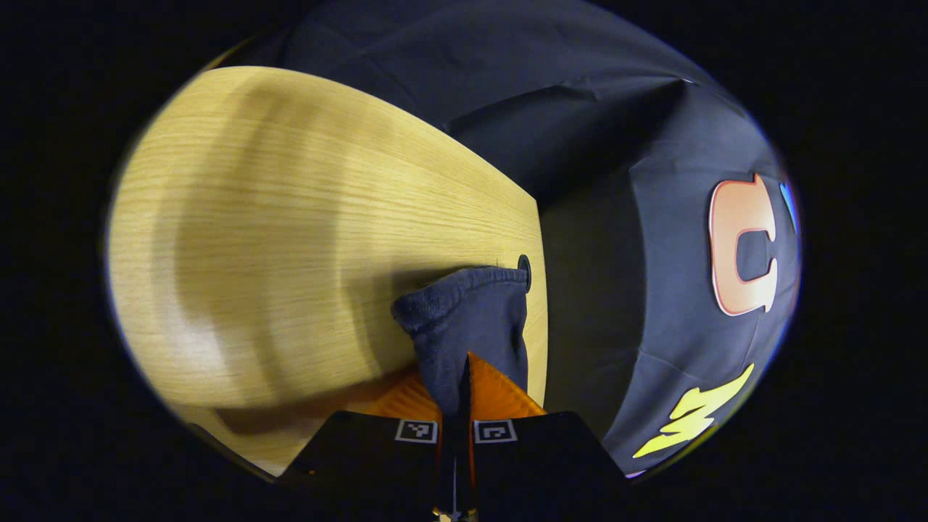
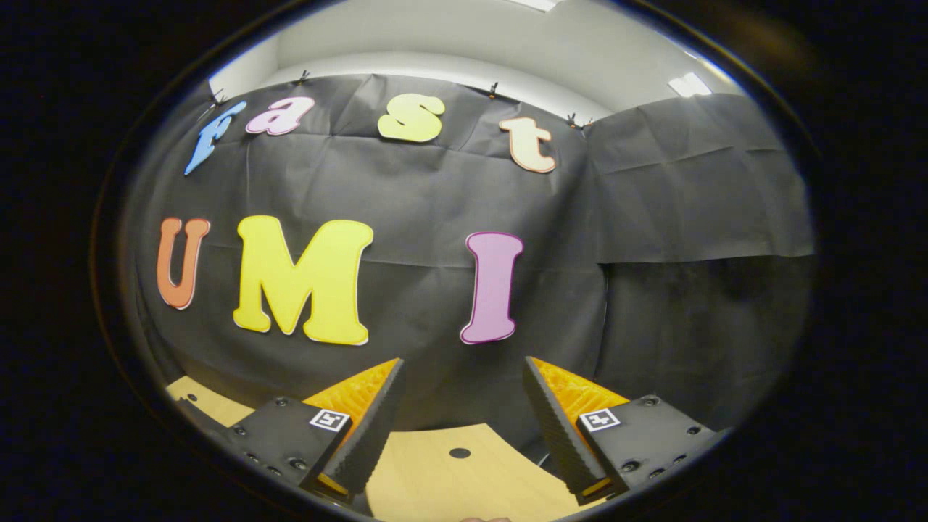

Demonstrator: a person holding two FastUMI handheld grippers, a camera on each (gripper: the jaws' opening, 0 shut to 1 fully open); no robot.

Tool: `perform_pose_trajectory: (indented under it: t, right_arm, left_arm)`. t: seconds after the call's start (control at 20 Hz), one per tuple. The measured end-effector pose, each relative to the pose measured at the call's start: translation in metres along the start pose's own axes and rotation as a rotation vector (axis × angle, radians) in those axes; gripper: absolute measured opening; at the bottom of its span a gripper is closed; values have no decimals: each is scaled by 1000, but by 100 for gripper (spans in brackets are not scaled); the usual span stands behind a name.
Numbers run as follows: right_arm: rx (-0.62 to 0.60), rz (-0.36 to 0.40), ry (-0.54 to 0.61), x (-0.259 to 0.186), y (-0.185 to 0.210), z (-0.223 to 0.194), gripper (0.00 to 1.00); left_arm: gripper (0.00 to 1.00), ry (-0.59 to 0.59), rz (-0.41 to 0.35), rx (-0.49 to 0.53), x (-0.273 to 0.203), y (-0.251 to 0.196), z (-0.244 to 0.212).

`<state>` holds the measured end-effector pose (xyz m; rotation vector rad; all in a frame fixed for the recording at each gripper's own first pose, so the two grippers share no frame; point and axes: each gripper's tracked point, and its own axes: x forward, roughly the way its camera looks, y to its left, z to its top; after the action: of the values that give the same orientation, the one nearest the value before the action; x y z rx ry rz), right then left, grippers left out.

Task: Grasp the waist and the cuffs of the jeans and fold them to make the two legs overlap; first hold the waist and fold one-third of the jeans toward the cuffs, then hold the cuffs and fold the remaining one-third in the same direction to finish folding.

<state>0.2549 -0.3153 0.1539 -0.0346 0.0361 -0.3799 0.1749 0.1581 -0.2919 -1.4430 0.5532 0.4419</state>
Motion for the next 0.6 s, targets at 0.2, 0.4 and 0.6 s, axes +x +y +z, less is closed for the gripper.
perform_pose_trajectory:
  t: [0.2, 0.4, 0.6]
  right_arm:
    - [13, -4, 8, -1, -1, -2, 99]
    - [33, -3, 0, 0, -1, -2, 99]
    - [75, -4, 11, -10, -18, -3, 98]
  left_arm:
    - [4, -9, -13, 38, -4, -11, -1]
    - [4, -43, -69, 156, -29, -45, -7]
    - [4, -56, -153, 248, -51, -94, -26]
